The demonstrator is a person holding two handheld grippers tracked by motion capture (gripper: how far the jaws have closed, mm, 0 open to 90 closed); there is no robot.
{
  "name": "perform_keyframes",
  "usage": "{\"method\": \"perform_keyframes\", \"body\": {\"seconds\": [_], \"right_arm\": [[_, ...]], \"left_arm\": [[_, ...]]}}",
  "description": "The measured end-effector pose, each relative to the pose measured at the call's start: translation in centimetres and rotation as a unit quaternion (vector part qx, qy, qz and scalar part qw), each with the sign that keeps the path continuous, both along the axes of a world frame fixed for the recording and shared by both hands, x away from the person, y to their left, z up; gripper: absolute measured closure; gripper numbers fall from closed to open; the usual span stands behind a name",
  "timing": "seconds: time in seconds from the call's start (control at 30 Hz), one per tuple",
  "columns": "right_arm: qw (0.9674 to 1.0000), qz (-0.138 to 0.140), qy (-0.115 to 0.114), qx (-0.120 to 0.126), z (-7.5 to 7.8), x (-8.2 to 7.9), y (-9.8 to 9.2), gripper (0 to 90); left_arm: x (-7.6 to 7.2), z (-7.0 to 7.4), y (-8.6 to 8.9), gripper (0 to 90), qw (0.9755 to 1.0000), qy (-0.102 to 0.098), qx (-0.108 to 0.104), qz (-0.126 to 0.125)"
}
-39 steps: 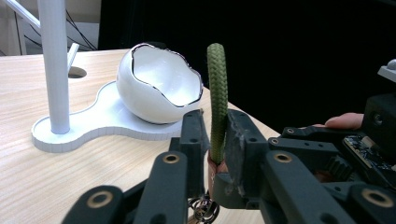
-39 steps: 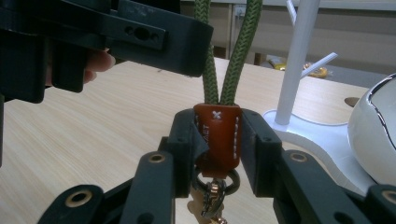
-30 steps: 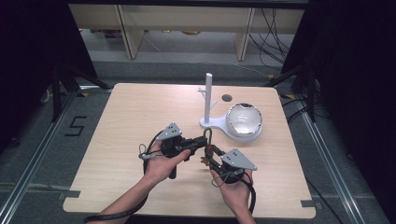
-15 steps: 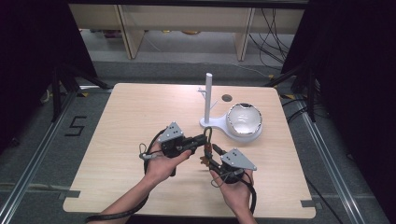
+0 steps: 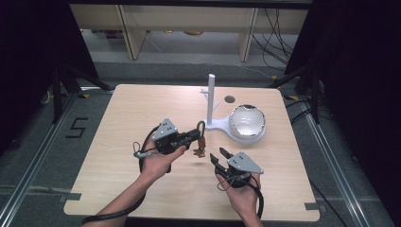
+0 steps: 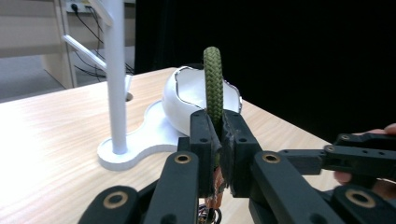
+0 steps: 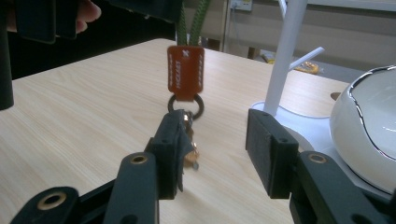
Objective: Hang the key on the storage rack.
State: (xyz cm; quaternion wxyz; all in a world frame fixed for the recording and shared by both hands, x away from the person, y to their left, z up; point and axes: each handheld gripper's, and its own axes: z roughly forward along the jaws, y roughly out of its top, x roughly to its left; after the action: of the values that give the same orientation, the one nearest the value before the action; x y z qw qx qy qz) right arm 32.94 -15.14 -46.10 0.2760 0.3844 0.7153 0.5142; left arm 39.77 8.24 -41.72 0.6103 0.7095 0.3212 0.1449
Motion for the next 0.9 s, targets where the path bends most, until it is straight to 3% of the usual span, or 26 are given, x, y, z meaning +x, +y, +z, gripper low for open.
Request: {"method": "perform_keyframes", "body": {"seconds": [0.23, 0.4, 0.7, 0.77, 0.9], "right_arm": [[1.0, 0.001, -0.006, 0.001, -0.2, 0.0, -0.5, 58.2], [0.9999, -0.006, -0.002, -0.009, -0.3, -0.4, -1.1, 58.7], [0.9998, -0.016, 0.006, -0.007, -0.6, -0.8, -2.1, 59.1], [0.9997, -0.019, -0.003, -0.014, -0.7, -0.9, -2.4, 59.1], [0.9995, -0.03, 0.012, -0.004, -0.8, -1.3, -2.7, 59.2]], "left_arm": [[0.3, 0.2, 0.4, 83.4, 0.9999, -0.01, 0.006, 0.013], [0.7, 0.2, 0.7, 83.4, 0.9993, -0.017, 0.015, 0.029], [1.2, 0.2, 1.0, 83.4, 0.9981, -0.026, 0.025, 0.049], [1.4, 0.2, 1.0, 83.4, 0.9978, -0.029, 0.028, 0.053], [1.7, 0.2, 1.1, 83.4, 0.9972, -0.03, 0.031, 0.061]]}}
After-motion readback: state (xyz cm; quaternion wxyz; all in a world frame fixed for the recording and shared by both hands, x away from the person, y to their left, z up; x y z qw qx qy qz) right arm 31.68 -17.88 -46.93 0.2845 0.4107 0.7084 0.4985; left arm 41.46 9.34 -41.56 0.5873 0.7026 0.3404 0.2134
